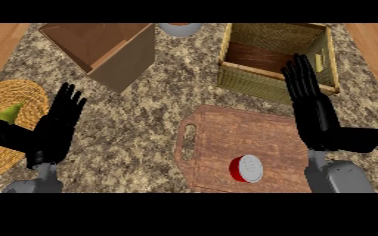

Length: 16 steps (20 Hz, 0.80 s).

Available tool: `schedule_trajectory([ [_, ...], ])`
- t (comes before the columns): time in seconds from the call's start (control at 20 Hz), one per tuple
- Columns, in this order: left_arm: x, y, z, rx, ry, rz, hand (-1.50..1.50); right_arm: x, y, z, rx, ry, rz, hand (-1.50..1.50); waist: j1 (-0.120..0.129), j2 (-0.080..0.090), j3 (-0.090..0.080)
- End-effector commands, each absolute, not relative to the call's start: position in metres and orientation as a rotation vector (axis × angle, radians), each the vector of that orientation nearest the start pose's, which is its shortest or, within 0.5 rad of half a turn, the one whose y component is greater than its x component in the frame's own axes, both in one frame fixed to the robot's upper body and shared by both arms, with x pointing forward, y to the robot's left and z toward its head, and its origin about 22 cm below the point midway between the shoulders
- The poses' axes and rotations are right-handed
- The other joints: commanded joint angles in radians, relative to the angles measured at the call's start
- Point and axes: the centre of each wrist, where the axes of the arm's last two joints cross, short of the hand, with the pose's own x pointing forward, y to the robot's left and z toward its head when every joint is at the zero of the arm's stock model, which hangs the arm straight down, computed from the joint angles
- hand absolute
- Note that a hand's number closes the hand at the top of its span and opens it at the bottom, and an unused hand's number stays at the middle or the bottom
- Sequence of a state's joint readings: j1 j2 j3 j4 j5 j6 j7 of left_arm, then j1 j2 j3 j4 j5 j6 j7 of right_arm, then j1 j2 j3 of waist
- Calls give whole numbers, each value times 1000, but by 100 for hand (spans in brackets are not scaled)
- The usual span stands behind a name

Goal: Pick the can from the cutting board and place it in the basket

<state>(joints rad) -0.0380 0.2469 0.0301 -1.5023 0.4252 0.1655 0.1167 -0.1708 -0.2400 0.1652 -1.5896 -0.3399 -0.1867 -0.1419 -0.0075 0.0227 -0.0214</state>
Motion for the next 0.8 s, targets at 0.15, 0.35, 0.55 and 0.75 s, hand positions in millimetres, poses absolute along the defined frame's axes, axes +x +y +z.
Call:
schedule_trajectory([
  [0.15,228,286,-37,84,-1170,105,0,284,-160,96,621,-1833,325,150,33,-13,21],
  [0.35,219,293,-44,113,-1055,-39,0,260,-106,111,970,-1815,823,150,68,-17,22],
  [0.55,205,302,-54,140,-1024,-34,0,198,-67,82,934,-1795,925,-150,7,-31,20],
  [0.75,200,306,-52,181,-998,-17,0,191,-82,106,584,-1831,1051,-150,-7,-35,20],
])
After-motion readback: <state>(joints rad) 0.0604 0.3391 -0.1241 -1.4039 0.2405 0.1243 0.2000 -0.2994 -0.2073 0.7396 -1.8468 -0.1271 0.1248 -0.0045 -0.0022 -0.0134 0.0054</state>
